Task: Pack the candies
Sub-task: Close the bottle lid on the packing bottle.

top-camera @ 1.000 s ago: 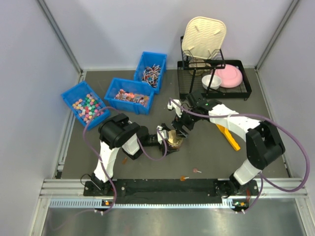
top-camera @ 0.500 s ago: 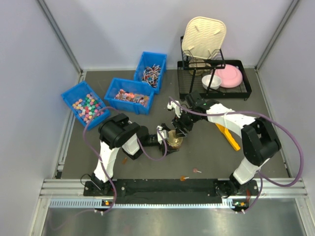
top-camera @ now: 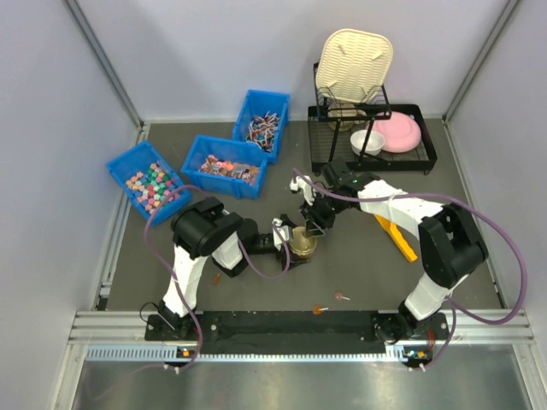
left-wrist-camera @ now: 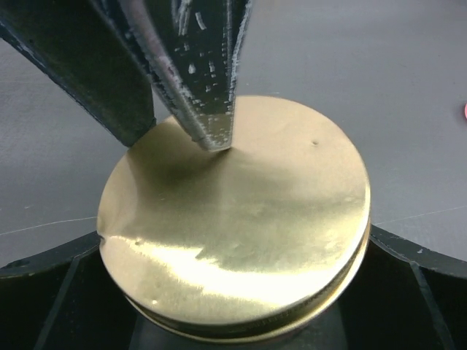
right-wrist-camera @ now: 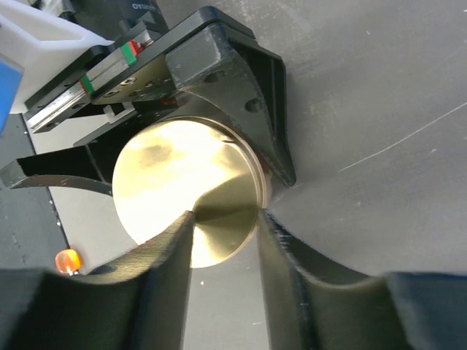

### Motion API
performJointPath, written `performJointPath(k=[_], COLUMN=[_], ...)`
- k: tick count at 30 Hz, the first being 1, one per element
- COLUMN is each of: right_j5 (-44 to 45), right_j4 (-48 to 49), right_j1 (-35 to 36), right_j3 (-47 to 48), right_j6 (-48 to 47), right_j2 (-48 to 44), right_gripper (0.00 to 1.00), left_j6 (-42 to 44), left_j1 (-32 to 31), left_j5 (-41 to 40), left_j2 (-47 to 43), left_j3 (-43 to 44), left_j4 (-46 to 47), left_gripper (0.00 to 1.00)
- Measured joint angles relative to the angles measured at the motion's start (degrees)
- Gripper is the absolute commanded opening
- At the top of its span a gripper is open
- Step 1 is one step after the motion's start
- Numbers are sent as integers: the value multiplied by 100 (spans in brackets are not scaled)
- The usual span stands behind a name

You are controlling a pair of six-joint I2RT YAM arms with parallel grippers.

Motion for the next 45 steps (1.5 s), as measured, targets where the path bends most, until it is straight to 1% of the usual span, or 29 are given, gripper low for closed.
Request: performJointPath(k=[4, 13, 15, 26, 27, 30, 31, 34, 40, 45], right_j5=[96, 216, 225, 264, 273, 328, 350, 452, 640, 621], right_j4=[44, 61, 57, 39, 37, 33, 31, 17, -42, -105], right_j1=[63, 173, 173, 184, 186, 199, 201, 208, 210, 210], right_j3=[0, 35, 35, 33, 33, 33, 33, 33, 72, 330], right_j6=[-48, -111, -125, -136, -138, -177, -184, -223, -284, -280], right_j2=[0, -85, -116, -153, -153, -153, -153, -153, -216, -221], right_gripper=[32, 31, 29, 29, 30, 37, 42, 52, 53, 53], left_j6=[0, 2, 2, 2, 2, 2, 2, 2, 2, 0], left_j1=[0, 0, 0, 4, 7, 7, 7, 7, 9, 11], left_j5=[0, 0, 0, 24, 26, 28, 28, 28, 39, 44], left_j2=[0, 0, 0, 13, 13, 13, 13, 13, 24, 24], left_j3=[-2, 0, 0, 9, 9, 11, 11, 11, 13, 15], left_j4=[0, 0, 2, 15, 15, 13, 13, 15, 20, 20], left_gripper=[99, 99, 99, 99, 99, 99, 99, 99, 99, 99])
